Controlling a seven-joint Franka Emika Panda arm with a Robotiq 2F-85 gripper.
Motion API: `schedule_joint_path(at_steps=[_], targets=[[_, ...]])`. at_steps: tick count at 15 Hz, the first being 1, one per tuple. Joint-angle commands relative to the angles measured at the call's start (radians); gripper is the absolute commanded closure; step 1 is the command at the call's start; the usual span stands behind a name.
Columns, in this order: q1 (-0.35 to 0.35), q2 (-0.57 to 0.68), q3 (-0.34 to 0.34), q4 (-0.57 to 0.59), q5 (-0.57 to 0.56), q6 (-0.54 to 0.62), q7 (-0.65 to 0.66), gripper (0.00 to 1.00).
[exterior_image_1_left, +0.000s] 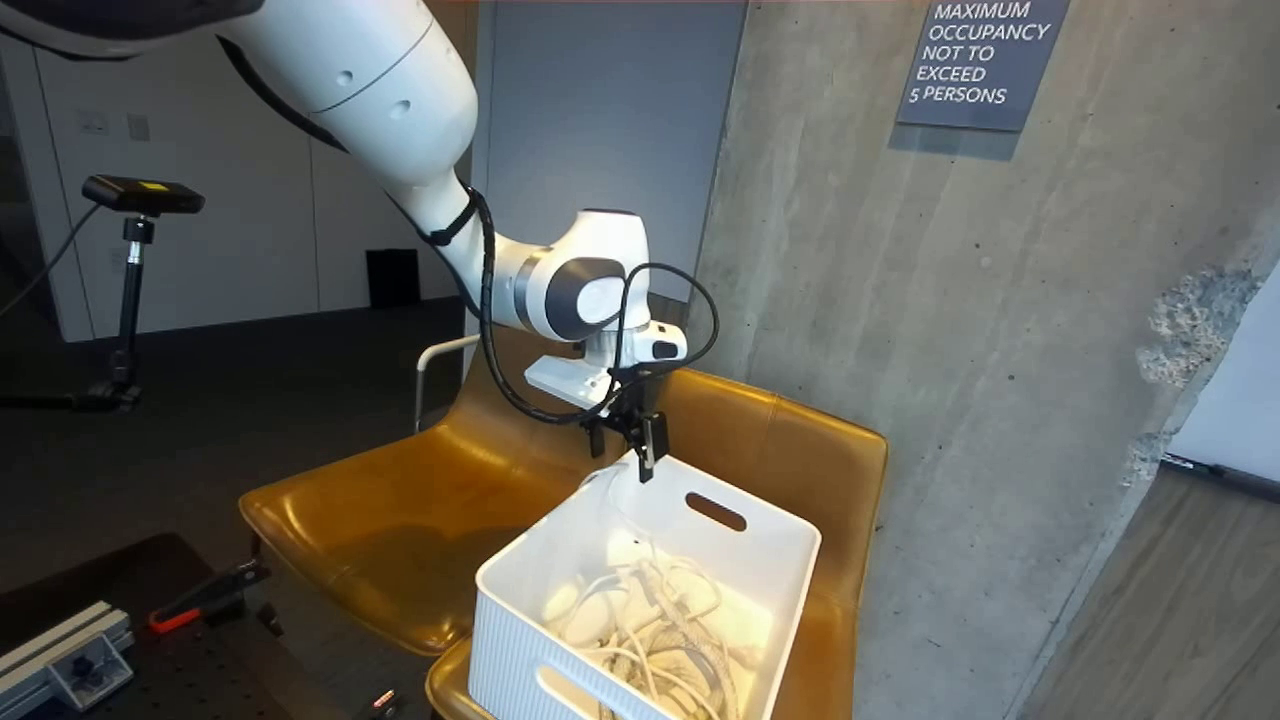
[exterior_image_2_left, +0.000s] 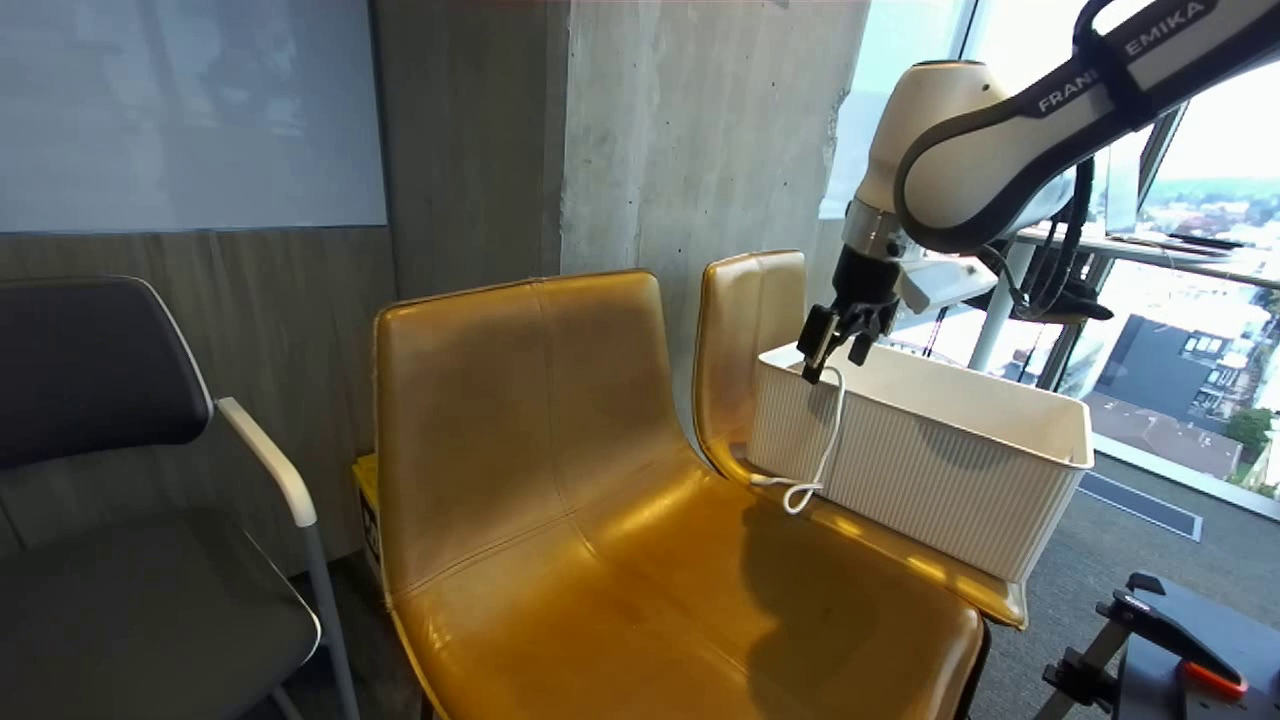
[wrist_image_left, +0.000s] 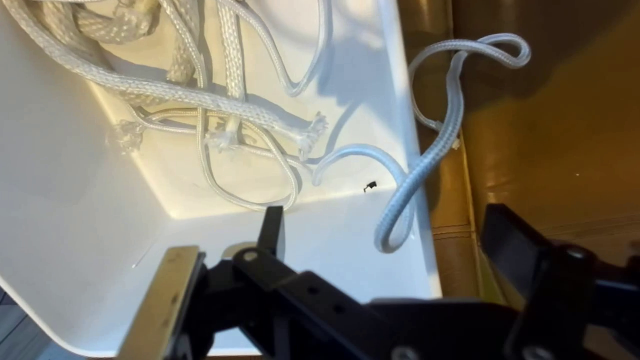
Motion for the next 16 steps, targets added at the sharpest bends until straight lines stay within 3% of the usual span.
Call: schedule_joint_path(at_steps=[1,4,6,9,16], targets=[[-0.015,0.046,0.014,0.083,0.036,-0.049,-0.014,0.0],[-0.013,0.063,0.013,0.113,0.038,-0.072,-0.012,0.07],[-0.013,0.067,0.01,0.124,0.036,-0.081,-0.009,0.17],[-0.019,0.073,0.007,0.129,0.036,-0.092,-0.01,0.5],[-0.019,0.08,0.01,0.144,0.036,-0.106,-0.013,0.99]])
